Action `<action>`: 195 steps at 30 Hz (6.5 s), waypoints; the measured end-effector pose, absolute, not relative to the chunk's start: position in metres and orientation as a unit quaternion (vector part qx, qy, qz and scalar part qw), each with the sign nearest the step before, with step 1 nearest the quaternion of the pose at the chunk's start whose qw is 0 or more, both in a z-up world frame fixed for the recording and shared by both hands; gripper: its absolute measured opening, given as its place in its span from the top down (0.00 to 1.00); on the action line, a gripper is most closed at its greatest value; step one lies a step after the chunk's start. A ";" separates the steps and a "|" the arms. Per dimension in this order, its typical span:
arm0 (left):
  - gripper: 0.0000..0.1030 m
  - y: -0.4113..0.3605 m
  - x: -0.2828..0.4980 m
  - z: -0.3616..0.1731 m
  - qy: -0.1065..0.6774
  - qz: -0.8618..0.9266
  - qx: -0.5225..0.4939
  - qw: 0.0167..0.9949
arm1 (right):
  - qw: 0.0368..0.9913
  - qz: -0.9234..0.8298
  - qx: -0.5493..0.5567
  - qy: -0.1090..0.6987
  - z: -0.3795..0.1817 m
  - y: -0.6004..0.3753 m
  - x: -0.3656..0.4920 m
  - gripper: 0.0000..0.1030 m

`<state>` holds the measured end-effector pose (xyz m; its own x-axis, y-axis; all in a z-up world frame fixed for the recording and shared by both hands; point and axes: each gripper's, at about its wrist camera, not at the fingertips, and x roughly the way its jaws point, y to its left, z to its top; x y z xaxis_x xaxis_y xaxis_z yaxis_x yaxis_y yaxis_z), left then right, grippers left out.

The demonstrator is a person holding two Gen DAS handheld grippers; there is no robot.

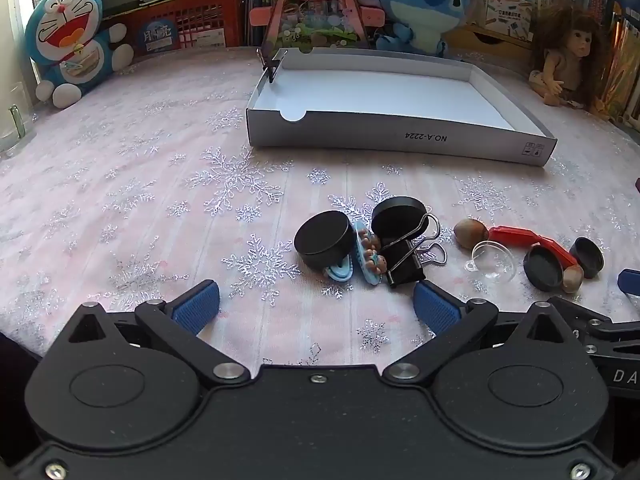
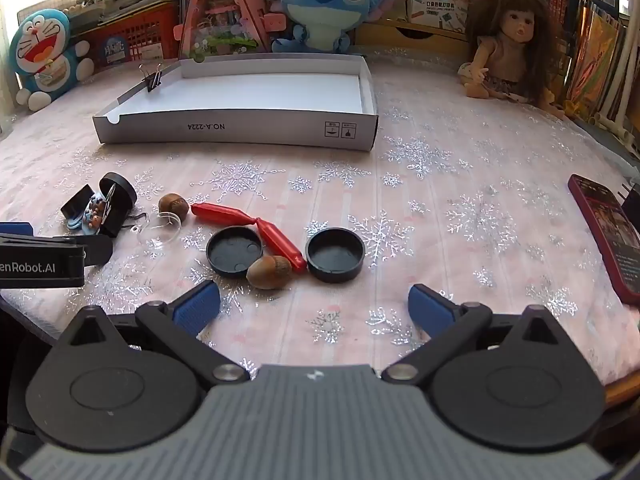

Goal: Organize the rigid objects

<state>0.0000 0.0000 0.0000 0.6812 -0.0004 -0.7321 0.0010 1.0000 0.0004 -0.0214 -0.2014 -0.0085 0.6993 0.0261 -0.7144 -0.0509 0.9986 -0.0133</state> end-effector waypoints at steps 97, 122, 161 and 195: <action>0.00 0.000 0.001 0.000 0.404 0.000 0.000 0.915 | 0.922 0.019 -0.019 0.385 -0.007 -0.197 -0.024 0.00; 0.01 0.005 -0.005 -0.002 0.390 -0.009 0.000 0.921 | 0.934 0.043 -0.018 0.353 -0.011 -0.207 -0.030 0.00; 0.58 0.024 0.006 0.010 0.330 -0.025 -0.012 0.944 | 0.951 0.016 -0.028 0.308 -0.009 -0.232 -0.022 0.54; 0.59 0.050 0.016 0.005 0.321 0.014 -0.072 0.944 | 0.955 -0.015 -0.021 0.297 -0.013 -0.241 -0.014 0.53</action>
